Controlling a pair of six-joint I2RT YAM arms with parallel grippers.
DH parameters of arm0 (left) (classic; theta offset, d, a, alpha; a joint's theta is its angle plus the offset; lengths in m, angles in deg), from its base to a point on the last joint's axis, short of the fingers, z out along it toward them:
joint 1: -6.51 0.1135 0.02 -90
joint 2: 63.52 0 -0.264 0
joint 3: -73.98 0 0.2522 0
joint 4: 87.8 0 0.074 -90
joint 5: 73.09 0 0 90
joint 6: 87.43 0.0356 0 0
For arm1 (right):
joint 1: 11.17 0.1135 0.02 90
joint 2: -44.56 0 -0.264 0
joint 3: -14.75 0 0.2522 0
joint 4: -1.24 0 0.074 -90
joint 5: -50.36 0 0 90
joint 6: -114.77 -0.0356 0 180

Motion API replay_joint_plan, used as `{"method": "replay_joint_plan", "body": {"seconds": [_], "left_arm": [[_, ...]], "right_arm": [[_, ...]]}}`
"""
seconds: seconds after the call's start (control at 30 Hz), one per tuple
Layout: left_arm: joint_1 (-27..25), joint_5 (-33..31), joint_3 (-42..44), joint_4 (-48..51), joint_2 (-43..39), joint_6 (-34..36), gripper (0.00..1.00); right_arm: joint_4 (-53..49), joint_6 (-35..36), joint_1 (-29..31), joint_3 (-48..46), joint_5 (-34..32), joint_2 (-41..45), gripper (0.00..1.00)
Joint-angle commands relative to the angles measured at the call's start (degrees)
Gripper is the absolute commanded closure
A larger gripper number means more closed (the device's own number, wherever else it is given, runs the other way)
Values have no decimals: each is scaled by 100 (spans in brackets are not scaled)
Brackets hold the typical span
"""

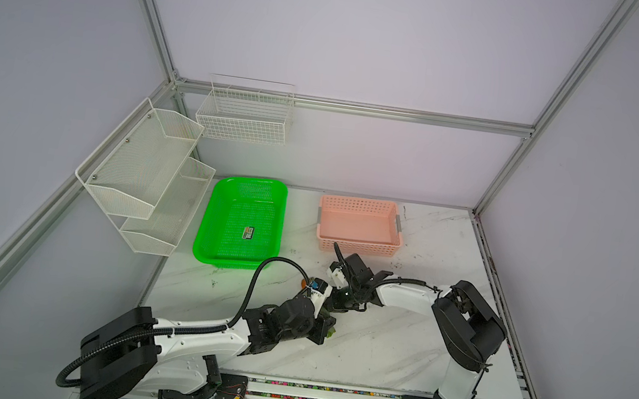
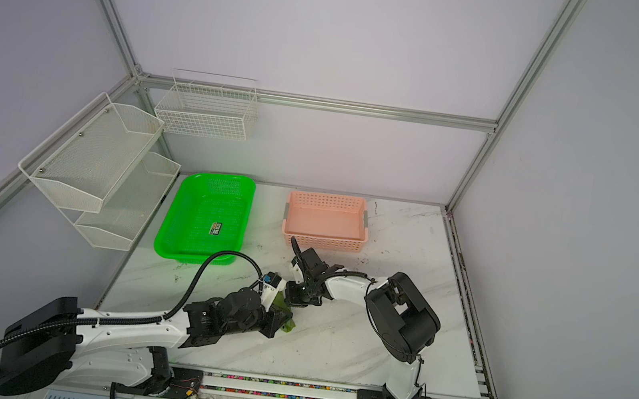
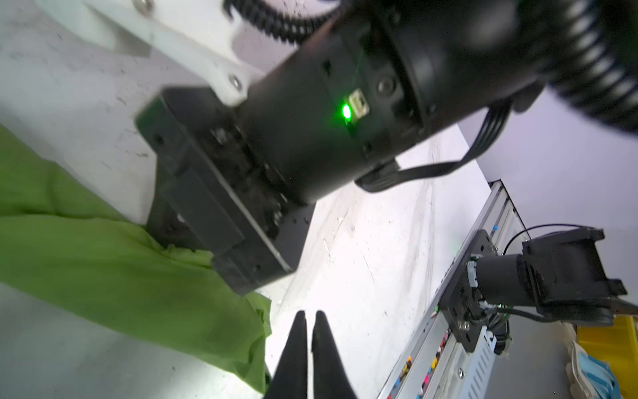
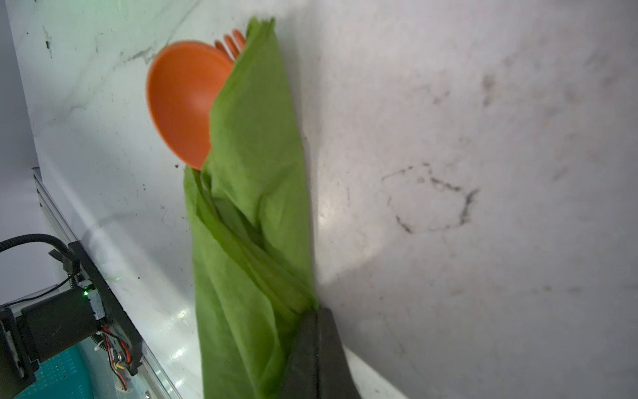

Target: Place the utensils on the paper napkin and roll it up

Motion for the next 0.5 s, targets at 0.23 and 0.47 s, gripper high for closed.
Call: {"method": "replay_joint_plan", "body": {"seconds": [0.23, 0.47], "left_arm": [[-54, -204, 150, -545, 450, -109, 91], [-53, -338, 34, -476, 815, -153, 91]], "right_arm": [[-425, -69, 58, -65, -197, -202, 100], [-447, -78, 58, -46, -198, -154, 100]]}}
